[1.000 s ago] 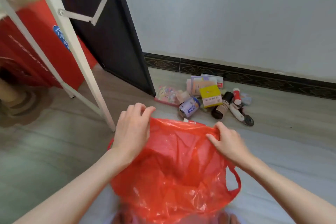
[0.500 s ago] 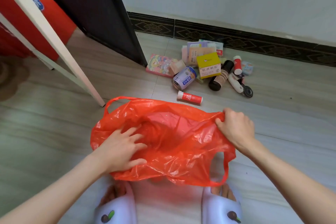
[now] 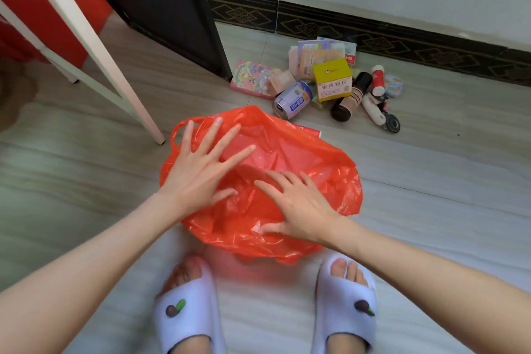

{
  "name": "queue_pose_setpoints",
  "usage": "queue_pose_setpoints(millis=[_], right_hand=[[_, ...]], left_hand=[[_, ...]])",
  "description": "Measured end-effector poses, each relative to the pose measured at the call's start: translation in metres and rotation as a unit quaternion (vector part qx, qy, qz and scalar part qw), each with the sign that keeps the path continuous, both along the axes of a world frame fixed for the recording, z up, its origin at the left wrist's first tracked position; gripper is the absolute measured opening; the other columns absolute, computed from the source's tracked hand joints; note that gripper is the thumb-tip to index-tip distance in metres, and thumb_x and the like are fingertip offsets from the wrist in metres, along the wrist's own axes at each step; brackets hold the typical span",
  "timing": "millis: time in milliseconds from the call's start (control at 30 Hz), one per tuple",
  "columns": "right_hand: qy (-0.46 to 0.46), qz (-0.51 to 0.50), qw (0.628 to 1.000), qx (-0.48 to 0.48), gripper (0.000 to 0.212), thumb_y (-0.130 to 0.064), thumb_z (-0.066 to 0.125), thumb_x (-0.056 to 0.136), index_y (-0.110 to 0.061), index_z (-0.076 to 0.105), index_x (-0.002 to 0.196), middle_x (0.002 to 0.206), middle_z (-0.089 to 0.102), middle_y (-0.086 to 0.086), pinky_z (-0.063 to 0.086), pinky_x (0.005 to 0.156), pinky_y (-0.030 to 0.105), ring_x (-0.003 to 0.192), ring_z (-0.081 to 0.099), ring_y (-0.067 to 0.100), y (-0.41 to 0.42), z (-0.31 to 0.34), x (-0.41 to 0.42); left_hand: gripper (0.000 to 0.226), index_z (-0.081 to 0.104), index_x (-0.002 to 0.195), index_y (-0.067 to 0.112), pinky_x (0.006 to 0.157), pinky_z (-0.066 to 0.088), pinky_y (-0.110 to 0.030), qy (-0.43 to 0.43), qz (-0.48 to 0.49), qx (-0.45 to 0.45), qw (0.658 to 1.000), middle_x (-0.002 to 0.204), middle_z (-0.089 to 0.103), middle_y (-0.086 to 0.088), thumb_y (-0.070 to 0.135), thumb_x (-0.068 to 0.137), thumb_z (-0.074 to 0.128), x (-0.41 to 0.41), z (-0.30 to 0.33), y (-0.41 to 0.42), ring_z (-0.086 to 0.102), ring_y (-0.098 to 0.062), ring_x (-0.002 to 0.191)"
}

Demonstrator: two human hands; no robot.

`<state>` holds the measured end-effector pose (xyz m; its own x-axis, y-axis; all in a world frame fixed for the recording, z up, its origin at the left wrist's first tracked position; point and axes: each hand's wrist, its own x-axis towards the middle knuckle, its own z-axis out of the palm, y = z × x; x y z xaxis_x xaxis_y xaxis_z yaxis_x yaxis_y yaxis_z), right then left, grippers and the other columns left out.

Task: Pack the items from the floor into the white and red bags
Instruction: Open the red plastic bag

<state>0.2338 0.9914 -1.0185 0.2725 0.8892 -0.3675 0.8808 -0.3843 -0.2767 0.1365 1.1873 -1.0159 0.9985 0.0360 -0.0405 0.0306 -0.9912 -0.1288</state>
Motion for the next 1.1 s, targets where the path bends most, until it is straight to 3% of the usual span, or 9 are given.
queue_pose_setpoints(millis=[167, 367, 500, 567, 633, 800, 967, 1033, 1100], right_hand=[[-0.078, 0.082, 0.992, -0.052, 0.103, -0.067, 0.061, 0.067, -0.030, 0.010, 0.147, 0.157, 0.001, 0.009, -0.011, 0.111, 0.054, 0.144, -0.001, 0.034, -0.015, -0.037, 0.004], [-0.077, 0.089, 0.974, -0.192, 0.102, -0.064, 0.059, 0.072, -0.032, -0.004, 0.147, 0.155, -0.019, 0.006, -0.003, 0.111, 0.060, 0.143, -0.017, 0.028, -0.018, -0.052, 0.015], [-0.071, 0.091, 0.985, -0.127, 0.088, -0.058, 0.059, 0.077, -0.026, 0.017, 0.147, 0.157, 0.000, 0.008, 0.006, 0.113, 0.058, 0.145, 0.000, 0.030, -0.014, -0.050, 0.017], [-0.106, 0.091, 0.990, -0.019, 0.065, -0.051, 0.069, 0.072, -0.022, 0.053, 0.128, 0.142, 0.044, 0.014, 0.033, 0.105, 0.052, 0.133, 0.040, 0.030, -0.012, -0.052, 0.014], [-0.128, 0.085, 0.988, 0.016, 0.054, -0.049, 0.074, 0.066, -0.023, 0.066, 0.112, 0.126, 0.061, 0.011, 0.043, 0.097, 0.050, 0.118, 0.056, 0.028, -0.010, -0.054, 0.014], [-0.058, 0.016, 0.981, -0.182, 0.078, -0.067, 0.036, 0.084, -0.028, 0.012, 0.147, 0.158, 0.003, 0.007, 0.011, 0.114, 0.054, 0.144, 0.006, 0.028, -0.015, -0.067, 0.023], [0.018, -0.033, 0.996, -0.083, 0.058, -0.049, 0.033, 0.093, -0.017, 0.032, 0.142, 0.152, 0.027, 0.013, 0.030, 0.110, 0.041, 0.136, 0.033, 0.028, -0.011, -0.057, 0.014], [-0.005, -0.016, 0.999, 0.032, 0.050, -0.039, 0.038, 0.087, -0.012, 0.054, 0.126, 0.131, 0.054, 0.017, 0.046, 0.095, 0.043, 0.116, 0.056, 0.031, -0.008, -0.050, 0.007], [-0.055, 0.006, 0.993, 0.108, 0.042, -0.034, 0.045, 0.081, -0.013, 0.063, 0.111, 0.113, 0.066, 0.012, 0.053, 0.082, 0.039, 0.099, 0.066, 0.028, -0.006, -0.042, 0.006]], left_hand=[[0.119, -0.005, 0.145, 0.036, 0.103, -0.010, -0.065, 0.111, 0.101, 0.059, 0.987, 0.155, -0.012, -0.014, 0.072, 0.056, 0.065, 0.015, -0.022, 0.017, -0.012, -0.038, 0.140], [0.117, -0.019, 0.143, 0.031, 0.106, -0.009, -0.063, 0.159, 0.146, 0.128, 0.968, 0.154, -0.020, -0.011, 0.072, 0.065, 0.059, 0.031, -0.020, 0.024, -0.019, -0.037, 0.139], [0.086, 0.021, 0.145, 0.024, 0.106, -0.007, -0.063, 0.016, 0.098, 0.011, 0.995, 0.155, 0.008, -0.017, 0.030, 0.073, 0.067, 0.022, -0.016, 0.001, 0.002, -0.038, 0.142], [0.060, 0.045, 0.134, 0.018, 0.107, 0.003, -0.063, -0.039, 0.022, -0.028, 0.999, 0.148, 0.032, -0.016, 0.033, 0.077, 0.058, 0.014, -0.021, -0.015, 0.020, -0.037, 0.139], [0.048, 0.055, 0.124, 0.020, 0.107, 0.017, -0.060, -0.012, -0.038, -0.095, 0.995, 0.138, 0.048, -0.013, 0.045, 0.085, 0.043, 0.004, -0.026, -0.029, 0.031, -0.035, 0.136], [0.037, 0.070, 0.083, 0.031, 0.109, 0.025, -0.051, 0.099, -0.215, -0.071, 0.969, 0.121, 0.063, -0.003, 0.050, 0.085, 0.038, -0.025, -0.042, -0.019, 0.037, -0.029, 0.133], [0.034, 0.068, 0.060, 0.015, 0.113, 0.001, -0.042, 0.081, -0.088, -0.001, 0.993, 0.105, 0.068, -0.017, 0.017, 0.066, 0.034, -0.030, -0.025, 0.026, 0.050, -0.038, 0.120], [0.029, 0.070, 0.071, 0.008, 0.113, -0.001, -0.042, 0.068, -0.007, 0.003, 0.998, 0.110, 0.065, -0.022, 0.014, 0.063, 0.043, -0.030, -0.010, 0.039, 0.047, -0.044, 0.121], [0.038, 0.071, 0.092, 0.009, 0.111, 0.014, -0.050, 0.055, 0.026, -0.028, 0.998, 0.117, 0.062, -0.021, 0.019, 0.059, 0.053, -0.028, -0.001, 0.034, 0.044, -0.043, 0.124]])
